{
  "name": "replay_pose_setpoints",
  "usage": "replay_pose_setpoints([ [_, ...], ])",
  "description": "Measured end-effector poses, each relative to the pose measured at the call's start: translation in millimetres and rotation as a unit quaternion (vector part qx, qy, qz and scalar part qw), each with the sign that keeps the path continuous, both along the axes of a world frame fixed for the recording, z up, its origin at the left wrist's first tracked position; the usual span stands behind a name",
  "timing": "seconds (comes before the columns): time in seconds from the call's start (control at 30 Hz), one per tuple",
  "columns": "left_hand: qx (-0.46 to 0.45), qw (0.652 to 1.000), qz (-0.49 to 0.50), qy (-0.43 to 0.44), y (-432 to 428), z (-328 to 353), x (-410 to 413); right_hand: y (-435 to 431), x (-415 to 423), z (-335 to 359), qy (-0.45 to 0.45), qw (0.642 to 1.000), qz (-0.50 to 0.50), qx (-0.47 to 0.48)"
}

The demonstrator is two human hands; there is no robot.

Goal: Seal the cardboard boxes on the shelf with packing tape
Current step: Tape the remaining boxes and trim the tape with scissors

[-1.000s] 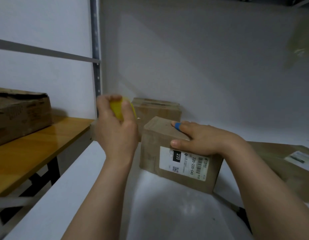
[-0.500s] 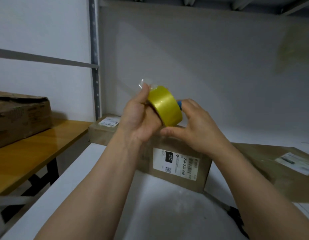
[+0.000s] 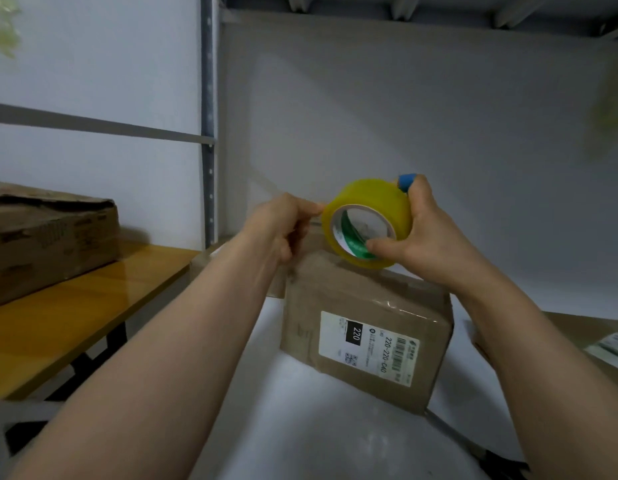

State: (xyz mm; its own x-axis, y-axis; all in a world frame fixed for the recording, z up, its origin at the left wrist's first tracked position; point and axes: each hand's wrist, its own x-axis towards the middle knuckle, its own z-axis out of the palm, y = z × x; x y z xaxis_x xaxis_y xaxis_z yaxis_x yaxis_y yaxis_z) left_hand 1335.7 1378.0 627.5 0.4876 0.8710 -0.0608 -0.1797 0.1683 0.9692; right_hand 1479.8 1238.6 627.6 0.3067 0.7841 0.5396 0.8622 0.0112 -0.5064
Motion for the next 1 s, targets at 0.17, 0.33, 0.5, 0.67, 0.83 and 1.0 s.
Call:
replay_pose_setpoints([
  [0.17,0.002,0.999,0.035,0.026,15.4,-22.3,1.4,11.5,8.5,-22.7,0.064,0.998,0.013,-0.004],
  [0.33,-0.001,0.998,0.051,0.039,29.8,-30.3,5.6,15.9,15.6,-36.9,0.182,0.980,0.070,0.040],
  [0.5,-0.025,0.996,0.088,0.016,52.0,-30.7,-4.9,1.9,23.6,-44.4,0.173,0.945,0.021,0.276],
  [0.67,-0.088,0.995,0.034,0.026,59.4,-48.7,5.6,-3.3,21.1,-49.7,0.168,0.922,0.010,0.349],
  [0.83,-0.147,0.989,0.001,0.001,68.7,-73.2,12.3,-3.9,23.1,-50.6,0.196,0.921,0.005,0.337],
  [1.0,-0.172,0.985,-0.003,-0.012,69.3,-91.4,11.6,-2.5,21.2,-51.8,0.188,0.931,0.026,0.313],
])
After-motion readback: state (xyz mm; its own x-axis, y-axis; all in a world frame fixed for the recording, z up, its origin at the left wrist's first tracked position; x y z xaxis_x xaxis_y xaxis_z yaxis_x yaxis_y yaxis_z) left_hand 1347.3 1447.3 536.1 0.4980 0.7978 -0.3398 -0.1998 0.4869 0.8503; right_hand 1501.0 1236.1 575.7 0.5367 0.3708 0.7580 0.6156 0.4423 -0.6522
